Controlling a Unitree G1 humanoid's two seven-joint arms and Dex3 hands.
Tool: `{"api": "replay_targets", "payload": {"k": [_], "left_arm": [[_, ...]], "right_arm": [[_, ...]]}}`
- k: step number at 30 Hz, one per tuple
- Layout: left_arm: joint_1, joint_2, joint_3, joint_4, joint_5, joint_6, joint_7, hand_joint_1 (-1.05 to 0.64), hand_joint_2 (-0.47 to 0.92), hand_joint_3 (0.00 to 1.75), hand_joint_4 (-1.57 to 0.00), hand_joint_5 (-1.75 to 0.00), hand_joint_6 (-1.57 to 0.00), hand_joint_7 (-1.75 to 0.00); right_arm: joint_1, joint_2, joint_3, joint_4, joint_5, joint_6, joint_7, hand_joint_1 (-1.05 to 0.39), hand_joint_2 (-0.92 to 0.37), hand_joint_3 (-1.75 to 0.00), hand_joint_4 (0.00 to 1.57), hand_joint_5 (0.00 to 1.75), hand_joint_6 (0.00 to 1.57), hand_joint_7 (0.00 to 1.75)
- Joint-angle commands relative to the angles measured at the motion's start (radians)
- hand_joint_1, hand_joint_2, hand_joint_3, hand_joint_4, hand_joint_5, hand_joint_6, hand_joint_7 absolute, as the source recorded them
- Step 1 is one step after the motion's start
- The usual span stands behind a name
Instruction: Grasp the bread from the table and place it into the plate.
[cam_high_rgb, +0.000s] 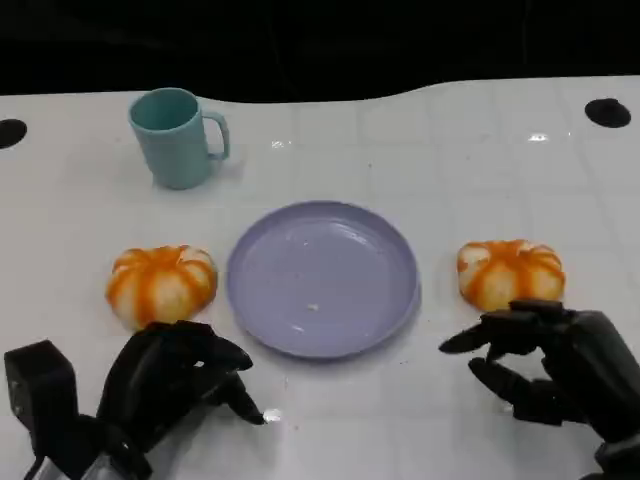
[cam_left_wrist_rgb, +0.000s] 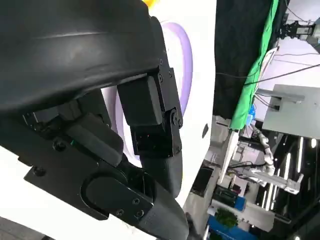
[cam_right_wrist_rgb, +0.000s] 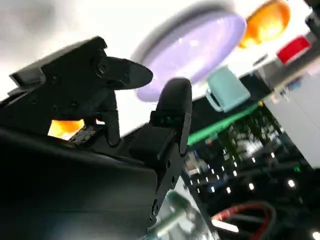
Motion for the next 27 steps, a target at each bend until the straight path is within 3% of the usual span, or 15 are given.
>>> {"api": "replay_targets", "payload": {"k": [1,10,16,23,27], "left_arm": [[-0.006,0.017,0.004,0.003,0.003,-0.011,-0.001,-1.05,0.75,0.0,-1.57,-0.56,-1.57,-0.17],[0.003,0.013,0.002,-0.013,0.0,0.0,0.0,-1.05,0.74,0.0,-1.57,-0.57,-1.57,-0.17],[-0.004,0.014,0.003,-0.003,0.0,0.002,0.001,-1.05,0.74,0.0,-1.57,-0.58,-1.57,-0.18],[-0.009,0.011,0.0,0.007,0.008,-0.019,0.004,-1.05,0.75,0.01,-1.57,-0.57,-1.57,-0.16],[-0.012,0.01,0.0,0.011,0.01,-0.013,0.009,-1.05,0.75,0.0,-1.57,-0.57,-1.57,-0.17]], "right_arm": [[-0.014,-0.037,-0.024,-0.033,-0.04,0.005,-0.074,-0.28,-0.89,-0.14,0.55,0.51,0.73,0.04],[-0.001,-0.064,-0.052,-0.124,-0.068,0.107,-0.083,-0.34,-0.9,-0.04,0.41,0.38,0.65,0.0],[-0.002,-0.103,-0.052,-0.205,-0.155,0.265,-0.087,-0.43,-0.89,-0.01,0.28,0.29,0.49,0.0],[0.015,-0.137,-0.029,-0.317,-0.172,0.438,0.055,-0.49,-0.86,0.0,0.12,0.25,0.33,0.0],[0.021,-0.143,-0.014,-0.375,-0.177,0.537,0.182,-0.52,-0.86,0.0,0.02,0.3,0.24,0.0]]}}
